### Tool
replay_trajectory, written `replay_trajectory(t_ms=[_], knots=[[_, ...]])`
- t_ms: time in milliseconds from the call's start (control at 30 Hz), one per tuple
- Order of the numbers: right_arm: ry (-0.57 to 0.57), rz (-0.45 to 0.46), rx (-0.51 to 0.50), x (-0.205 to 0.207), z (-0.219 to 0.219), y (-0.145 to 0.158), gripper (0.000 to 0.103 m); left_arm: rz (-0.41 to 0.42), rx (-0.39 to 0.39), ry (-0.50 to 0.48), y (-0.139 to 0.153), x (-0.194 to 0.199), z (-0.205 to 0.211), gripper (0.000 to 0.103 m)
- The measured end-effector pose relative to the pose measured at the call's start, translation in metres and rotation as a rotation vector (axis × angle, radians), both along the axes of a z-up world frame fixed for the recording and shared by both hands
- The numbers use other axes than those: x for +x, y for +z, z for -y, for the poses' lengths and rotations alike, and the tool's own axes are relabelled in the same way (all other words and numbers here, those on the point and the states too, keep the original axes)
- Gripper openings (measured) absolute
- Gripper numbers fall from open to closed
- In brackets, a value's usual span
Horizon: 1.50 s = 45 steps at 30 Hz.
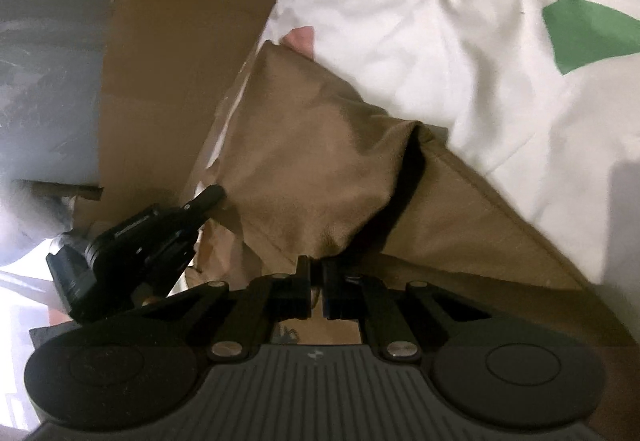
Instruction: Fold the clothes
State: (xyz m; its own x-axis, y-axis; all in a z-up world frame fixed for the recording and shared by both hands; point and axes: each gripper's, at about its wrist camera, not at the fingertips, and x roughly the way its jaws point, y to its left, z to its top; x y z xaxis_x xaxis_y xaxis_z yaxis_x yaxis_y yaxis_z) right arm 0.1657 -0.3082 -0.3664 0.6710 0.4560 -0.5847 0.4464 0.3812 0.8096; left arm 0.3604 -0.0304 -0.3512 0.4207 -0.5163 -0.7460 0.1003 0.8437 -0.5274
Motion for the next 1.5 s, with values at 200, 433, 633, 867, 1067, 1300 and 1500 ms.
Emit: replay_trajectory(t_ms=[200, 433, 633, 867, 1067, 1300, 1500], knots=[[0.044, -0.005, -0.012, 0.011, -0.004, -0.001, 0.005, 0.002, 0.016, 0.012, -0.002, 0.004, -0.001, 0.004], [0.035, -0.041, -0.042, -0.002, 0.016, -0.009, 0.033, -0.013, 0.030, 0.033, -0.012, 0.013, -0.001, 0.004], [-0.096, -0.035, -0.011, -0.011, 0.052, -0.007, 0.040, -0.018, 0.049, 0.046, -0.014, 0.012, 0.001, 0.013], [-0.198, -0.044, -0.017, -0.014, 0.077, -0.006, 0.040, 0.046, 0.112, 0.034, 0.000, 0.010, 0.006, 0.013], [-0.170, -0.038, -0.125, -0.020, 0.087, 0.007, 0.040, 0.104, 0.127, -0.010, 0.013, 0.007, 0.022, 0.013], [-0.011, -0.015, -0.335, -0.011, 0.072, 0.024, 0.040, 0.103, 0.111, -0.083, 0.014, 0.000, 0.047, 0.013], [0.018, 0.024, -0.398, 0.002, 0.061, 0.033, 0.038, 0.087, 0.086, -0.153, 0.008, -0.005, 0.074, 0.012]])
